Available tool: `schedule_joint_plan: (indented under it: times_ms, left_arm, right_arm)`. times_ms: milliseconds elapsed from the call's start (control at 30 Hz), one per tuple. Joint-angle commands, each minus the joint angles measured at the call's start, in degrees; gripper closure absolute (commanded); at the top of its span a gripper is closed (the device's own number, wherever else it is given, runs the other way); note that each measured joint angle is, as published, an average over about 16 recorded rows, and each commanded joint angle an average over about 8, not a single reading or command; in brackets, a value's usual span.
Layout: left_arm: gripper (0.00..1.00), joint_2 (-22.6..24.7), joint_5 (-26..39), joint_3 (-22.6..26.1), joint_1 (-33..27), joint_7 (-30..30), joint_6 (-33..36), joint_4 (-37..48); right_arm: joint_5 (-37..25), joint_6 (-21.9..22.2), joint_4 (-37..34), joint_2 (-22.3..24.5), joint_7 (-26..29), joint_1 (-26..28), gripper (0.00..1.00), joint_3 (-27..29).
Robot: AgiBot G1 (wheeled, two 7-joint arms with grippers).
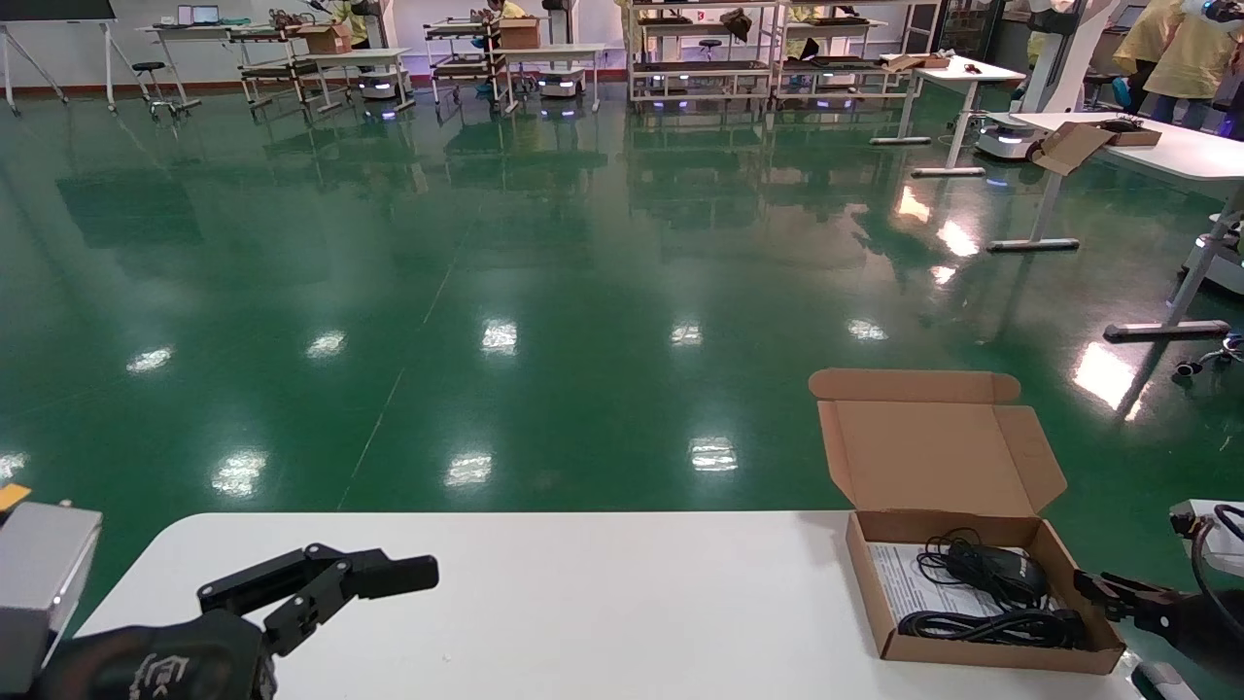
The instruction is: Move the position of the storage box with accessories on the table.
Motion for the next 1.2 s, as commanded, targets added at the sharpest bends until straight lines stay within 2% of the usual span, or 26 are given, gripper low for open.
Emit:
schedule_joint_plan:
  times_ms: [33,333,633,833,1067,1200]
  left_arm:
    - [0.00,0.0,0.0,0.0,0.0,0.0,0.0,0.0]
    - [0.00,0.0,0.0,0.0,0.0,0.0,0.0,0.0]
    - [0.00,0.0,0.0,0.0,0.0,0.0,0.0,0.0]
    - [0.00,0.0,0.0,0.0,0.0,0.0,0.0,0.0]
    - [0.00,0.0,0.0,0.0,0.0,0.0,0.0,0.0]
    - [0.00,0.0,0.0,0.0,0.0,0.0,0.0,0.0]
  right_arm:
    - [0.6,0.1,0.3,0.1,-1.0,-0.3,0.00,0.5]
    - [2.8,-0.9,0.6,0.4,-4.2,0.8,0.00,2.1]
    - [4.9,-2.5,0.3,-0.2,-3.9,3.9,0.00,3.6]
    - [6.8,-4.7,0.2,-0.7,-1.7,5.9,0.00,4.8]
    - [12.9,-10.3,0.6,-2.0,4.3,6.4,0.00,9.1]
    - [14.7,-12.2,0.6,-2.5,5.8,6.2,0.00,10.4]
